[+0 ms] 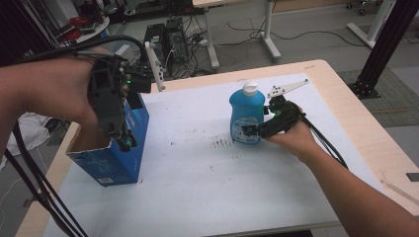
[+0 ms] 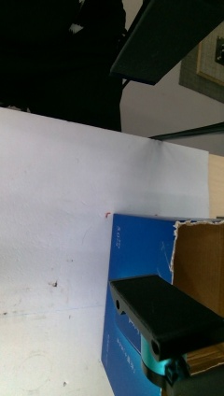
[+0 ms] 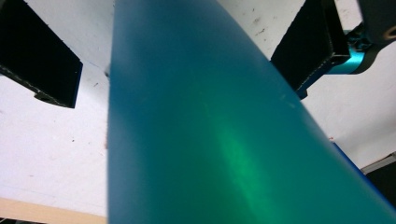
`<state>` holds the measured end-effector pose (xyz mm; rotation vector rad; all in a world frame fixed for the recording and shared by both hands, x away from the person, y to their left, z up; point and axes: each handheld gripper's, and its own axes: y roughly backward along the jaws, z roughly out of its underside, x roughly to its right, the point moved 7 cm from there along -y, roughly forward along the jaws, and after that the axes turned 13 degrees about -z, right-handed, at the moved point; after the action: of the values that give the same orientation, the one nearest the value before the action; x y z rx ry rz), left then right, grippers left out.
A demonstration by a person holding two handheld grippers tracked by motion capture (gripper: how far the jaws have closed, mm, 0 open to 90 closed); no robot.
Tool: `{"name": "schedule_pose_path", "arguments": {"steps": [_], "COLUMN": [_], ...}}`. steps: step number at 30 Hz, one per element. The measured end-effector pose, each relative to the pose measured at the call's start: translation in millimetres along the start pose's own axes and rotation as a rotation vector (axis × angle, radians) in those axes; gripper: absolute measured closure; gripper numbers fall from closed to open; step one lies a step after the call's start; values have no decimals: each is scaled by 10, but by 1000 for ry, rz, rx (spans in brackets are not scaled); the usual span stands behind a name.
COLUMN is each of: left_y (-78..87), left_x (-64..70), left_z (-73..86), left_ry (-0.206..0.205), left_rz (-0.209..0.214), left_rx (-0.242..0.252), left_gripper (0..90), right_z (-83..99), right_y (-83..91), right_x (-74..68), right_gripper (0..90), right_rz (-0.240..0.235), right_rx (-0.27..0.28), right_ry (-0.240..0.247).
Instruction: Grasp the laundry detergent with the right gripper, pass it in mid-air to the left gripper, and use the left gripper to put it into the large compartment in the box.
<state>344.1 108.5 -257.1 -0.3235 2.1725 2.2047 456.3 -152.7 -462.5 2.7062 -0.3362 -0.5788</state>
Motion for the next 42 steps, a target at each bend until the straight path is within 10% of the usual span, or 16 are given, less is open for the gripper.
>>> {"name": "schedule_pose_path", "arguments": {"steps": [42], "left_y": [-32], "left_x": [-24], "left_z": [91], "left_ry": [13], "left_rz": [2], "left_rx": [-4], "left_gripper": [16], "right_z": [-44], "right_y": [-87], "right_x": [14], "right_gripper": [245], "right_rz": [11], "right_rx": [40], "right_ry": [72]}}
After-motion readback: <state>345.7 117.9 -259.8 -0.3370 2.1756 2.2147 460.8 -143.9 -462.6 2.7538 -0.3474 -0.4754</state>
